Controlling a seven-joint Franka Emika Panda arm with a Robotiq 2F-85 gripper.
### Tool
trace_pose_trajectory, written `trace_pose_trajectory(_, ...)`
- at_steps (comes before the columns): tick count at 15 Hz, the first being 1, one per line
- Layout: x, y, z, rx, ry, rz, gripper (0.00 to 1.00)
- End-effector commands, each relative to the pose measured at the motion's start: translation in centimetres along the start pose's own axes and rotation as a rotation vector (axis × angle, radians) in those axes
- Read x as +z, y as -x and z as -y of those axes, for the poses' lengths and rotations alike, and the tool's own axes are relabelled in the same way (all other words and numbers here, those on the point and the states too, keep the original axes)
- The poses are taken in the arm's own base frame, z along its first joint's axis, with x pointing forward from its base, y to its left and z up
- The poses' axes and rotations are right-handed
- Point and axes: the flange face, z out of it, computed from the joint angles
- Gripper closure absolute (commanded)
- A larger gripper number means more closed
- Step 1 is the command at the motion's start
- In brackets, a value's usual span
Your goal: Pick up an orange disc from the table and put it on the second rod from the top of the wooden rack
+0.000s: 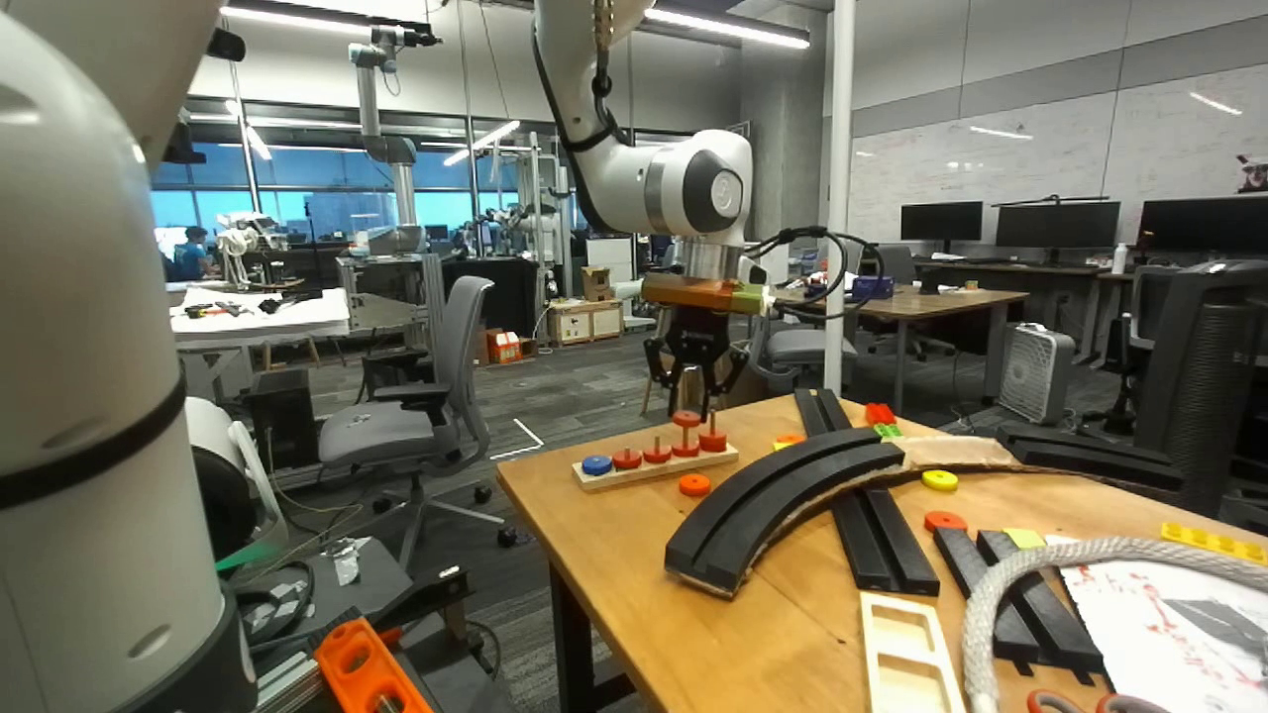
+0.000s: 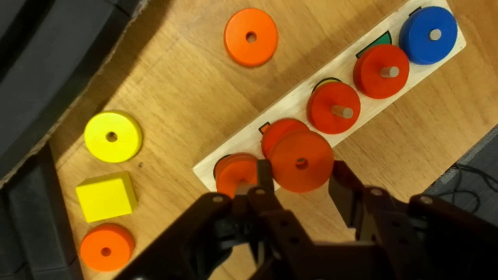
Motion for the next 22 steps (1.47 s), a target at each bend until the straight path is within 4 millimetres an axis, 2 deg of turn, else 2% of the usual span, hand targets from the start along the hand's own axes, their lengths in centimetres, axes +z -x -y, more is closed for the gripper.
trace_pose_trajectory(1,0.1,0.4,0.1,0.022,0.011,0.027,0.78)
trace_pose_trajectory(5,0.6,0.6,0.3,0.023,0.004,0.041,0.78)
trace_pose_trajectory(6,0.6,0.6,0.2,0.027,0.001,0.044,0.67)
trace_pose_trajectory(7,0.6,0.5,0.2,0.032,-0.005,0.048,0.33)
trace_pose_trajectory(9,0.8,0.6,0.2,0.040,-0.005,0.057,0.26)
trace_pose_trajectory(12,0.8,0.8,0.1,0.056,-0.007,0.069,0.03)
trace_pose_trajectory(13,0.7,0.9,0.1,0.060,-0.006,0.072,0.00)
trace_pose_trajectory(15,-0.2,1.3,0.0,0.087,0.011,0.069,0.00)
trace_pose_trajectory(17,-2.1,2.1,0.1,0.156,0.053,0.053,0.00)
trace_pose_trajectory(20,-5.7,4.2,0.4,0.282,0.127,0.015,0.00)
trace_pose_trajectory(22,-8.4,6.6,0.8,0.385,0.154,-0.032,0.00)
